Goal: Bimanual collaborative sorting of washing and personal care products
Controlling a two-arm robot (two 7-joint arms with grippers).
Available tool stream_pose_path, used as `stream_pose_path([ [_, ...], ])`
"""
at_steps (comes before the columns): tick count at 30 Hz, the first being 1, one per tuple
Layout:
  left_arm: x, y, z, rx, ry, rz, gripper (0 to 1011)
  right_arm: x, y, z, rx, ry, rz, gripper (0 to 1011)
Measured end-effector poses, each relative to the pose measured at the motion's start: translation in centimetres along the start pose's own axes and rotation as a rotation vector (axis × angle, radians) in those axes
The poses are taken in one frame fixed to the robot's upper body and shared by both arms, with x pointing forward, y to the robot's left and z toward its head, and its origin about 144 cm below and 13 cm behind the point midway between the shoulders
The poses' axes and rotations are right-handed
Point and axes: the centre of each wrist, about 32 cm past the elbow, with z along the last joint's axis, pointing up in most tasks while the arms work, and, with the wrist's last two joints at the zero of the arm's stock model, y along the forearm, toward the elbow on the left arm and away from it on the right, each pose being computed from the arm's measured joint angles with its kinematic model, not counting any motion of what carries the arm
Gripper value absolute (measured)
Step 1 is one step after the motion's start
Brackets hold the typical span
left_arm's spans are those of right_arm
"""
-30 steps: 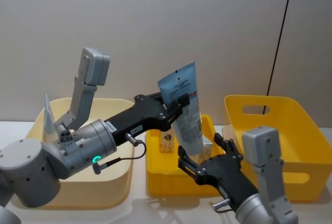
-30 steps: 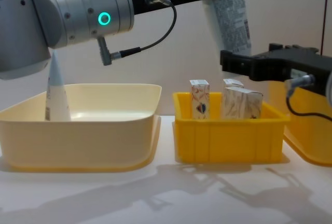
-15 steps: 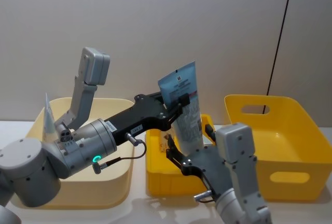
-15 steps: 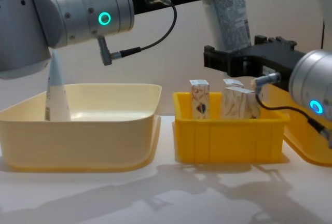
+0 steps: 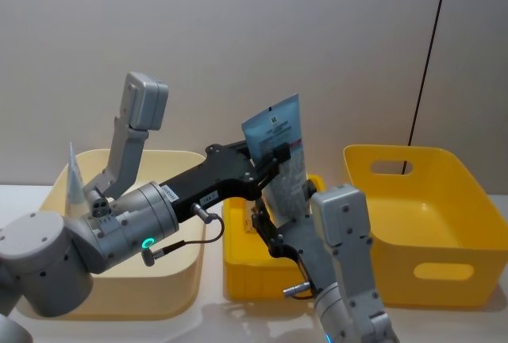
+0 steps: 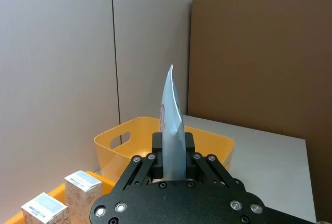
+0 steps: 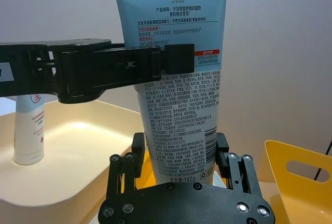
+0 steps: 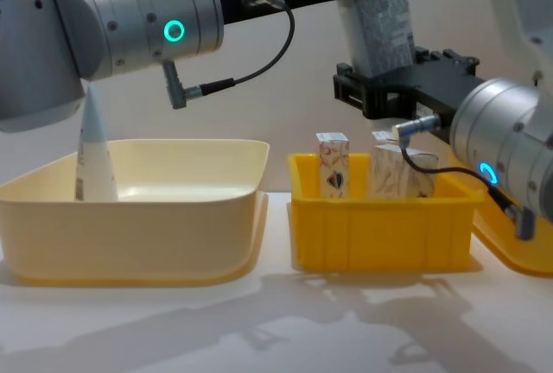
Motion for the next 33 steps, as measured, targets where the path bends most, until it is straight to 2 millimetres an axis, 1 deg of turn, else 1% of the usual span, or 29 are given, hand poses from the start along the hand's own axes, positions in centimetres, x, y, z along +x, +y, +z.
stream_pose_path([
  [1, 0.0, 0.0, 0.0, 0.0, 0.0, 0.0, 221, 0.0, 0.0, 0.0, 0.001, -0.001, -0.002, 816],
  [5, 0.0, 0.0, 0.0, 0.0, 0.0, 0.0, 219, -0.2, 0.1, 0.0, 0.004, -0.006, -0.009, 713],
  [12, 0.0, 0.0, 0.0, 0.0, 0.0, 0.0, 230, -0.5, 0.3, -0.1, 0.008, -0.012, -0.016, 649],
  [13, 0.0, 0.0, 0.0, 0.0, 0.0, 0.0, 266, -0.5, 0.3, -0.1, 0.009, -0.013, -0.018, 643],
  [16, 0.0, 0.0, 0.0, 0.0, 0.0, 0.0, 313, -0.6, 0.4, 0.0, 0.012, -0.013, -0.019, 632],
  [17, 0.0, 0.0, 0.0, 0.0, 0.0, 0.0, 370, -0.6, 0.4, 0.0, 0.013, -0.014, -0.019, 620],
  [19, 0.0, 0.0, 0.0, 0.0, 0.0, 0.0, 408, -0.6, 0.4, 0.0, 0.013, -0.014, -0.019, 604],
  [21, 0.0, 0.0, 0.0, 0.0, 0.0, 0.0, 481, -0.6, 0.4, 0.0, 0.013, -0.015, -0.02, 598],
  [23, 0.0, 0.0, 0.0, 0.0, 0.0, 0.0, 588, -0.5, 0.4, -0.1, 0.013, -0.015, -0.023, 588],
  [25, 0.0, 0.0, 0.0, 0.0, 0.0, 0.0, 606, -0.4, 0.4, -0.1, 0.011, -0.015, -0.026, 577],
  [26, 0.0, 0.0, 0.0, 0.0, 0.0, 0.0, 664, -0.3, 0.4, -0.1, 0.009, -0.016, -0.031, 571],
  [27, 0.0, 0.0, 0.0, 0.0, 0.0, 0.0, 680, -0.2, 0.4, -0.2, 0.007, -0.016, -0.034, 566],
  [28, 0.0, 0.0, 0.0, 0.0, 0.0, 0.0, 727, -0.1, 0.4, -0.2, 0.006, -0.017, -0.039, 562],
  [29, 0.0, 0.0, 0.0, 0.0, 0.0, 0.0, 737, 0.2, 0.4, -0.2, 0.003, -0.019, -0.049, 556],
  [31, 0.0, 0.0, 0.0, 0.0, 0.0, 0.0, 788, 0.4, 0.4, -0.3, 0.0, -0.022, -0.06, 551],
  [32, 0.0, 0.0, 0.0, 0.0, 0.0, 0.0, 819, 0.5, 0.4, -0.3, -0.002, -0.024, -0.066, 544],
  [33, 0.0, 0.0, 0.0, 0.0, 0.0, 0.0, 873, 0.9, 0.4, -0.5, -0.007, -0.028, -0.08, 540],
])
